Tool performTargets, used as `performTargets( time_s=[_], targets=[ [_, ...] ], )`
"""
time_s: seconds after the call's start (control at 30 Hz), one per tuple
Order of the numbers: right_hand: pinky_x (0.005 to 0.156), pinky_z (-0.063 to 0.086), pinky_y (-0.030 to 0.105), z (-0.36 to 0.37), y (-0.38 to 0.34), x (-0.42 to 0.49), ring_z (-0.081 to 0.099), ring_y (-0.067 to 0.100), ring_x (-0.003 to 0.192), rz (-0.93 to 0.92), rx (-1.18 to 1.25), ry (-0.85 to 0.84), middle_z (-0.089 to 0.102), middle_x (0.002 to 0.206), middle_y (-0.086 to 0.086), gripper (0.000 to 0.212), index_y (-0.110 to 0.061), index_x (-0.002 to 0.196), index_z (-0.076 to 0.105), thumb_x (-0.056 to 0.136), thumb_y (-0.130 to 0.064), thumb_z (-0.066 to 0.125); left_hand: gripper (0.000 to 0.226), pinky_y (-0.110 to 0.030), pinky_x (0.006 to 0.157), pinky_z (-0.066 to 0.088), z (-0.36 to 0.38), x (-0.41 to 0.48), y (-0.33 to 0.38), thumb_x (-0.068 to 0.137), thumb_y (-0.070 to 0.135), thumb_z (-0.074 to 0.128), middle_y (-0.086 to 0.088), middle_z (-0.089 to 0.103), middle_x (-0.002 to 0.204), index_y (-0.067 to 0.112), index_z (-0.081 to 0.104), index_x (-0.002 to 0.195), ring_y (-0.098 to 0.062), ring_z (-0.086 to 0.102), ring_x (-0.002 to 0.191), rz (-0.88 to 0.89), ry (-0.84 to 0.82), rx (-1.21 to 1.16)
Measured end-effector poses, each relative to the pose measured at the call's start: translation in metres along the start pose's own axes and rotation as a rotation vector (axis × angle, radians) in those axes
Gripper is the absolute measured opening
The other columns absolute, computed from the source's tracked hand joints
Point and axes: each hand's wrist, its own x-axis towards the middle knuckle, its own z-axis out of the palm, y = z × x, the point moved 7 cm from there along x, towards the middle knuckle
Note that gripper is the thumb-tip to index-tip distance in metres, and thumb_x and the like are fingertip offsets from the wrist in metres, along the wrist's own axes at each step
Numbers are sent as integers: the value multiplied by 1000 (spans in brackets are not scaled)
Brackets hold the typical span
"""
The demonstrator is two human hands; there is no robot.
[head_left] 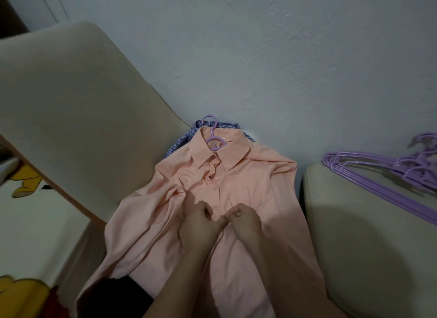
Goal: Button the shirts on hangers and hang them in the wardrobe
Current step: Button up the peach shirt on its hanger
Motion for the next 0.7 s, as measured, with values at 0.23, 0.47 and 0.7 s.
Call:
performTargets(
  time_s=[0.23,0.47,0.7],
  targets=[
    [81,53,35,1,-1,-3,67,20,84,-15,9,-3,72,81,-1,23,-27,65,62,82,-13,65,37,-36,78,52,7,1,21,74,50,49,3,60,105,24,57,100,-23,60,102,156,-110,315],
    [81,52,34,3,2,-2,66,24,88,34,38,-23,72,85,1,19,-26,67,64,83,-14,63,21,-30,77,51,-6,9,18,89,31,59,-2,74,101,23,75,99,-23,68,98,95,-93,218],
    [87,55,35,13,-17,-3,66,30,103,114,-3,-73,70,106,8,23,-11,101,70,90,-24,55,17,-28,54,44,-11,15,-17,76,-7,75,-12,60,57,5,68,66,-19,54,52,-255,-285,-499]
  ],
)
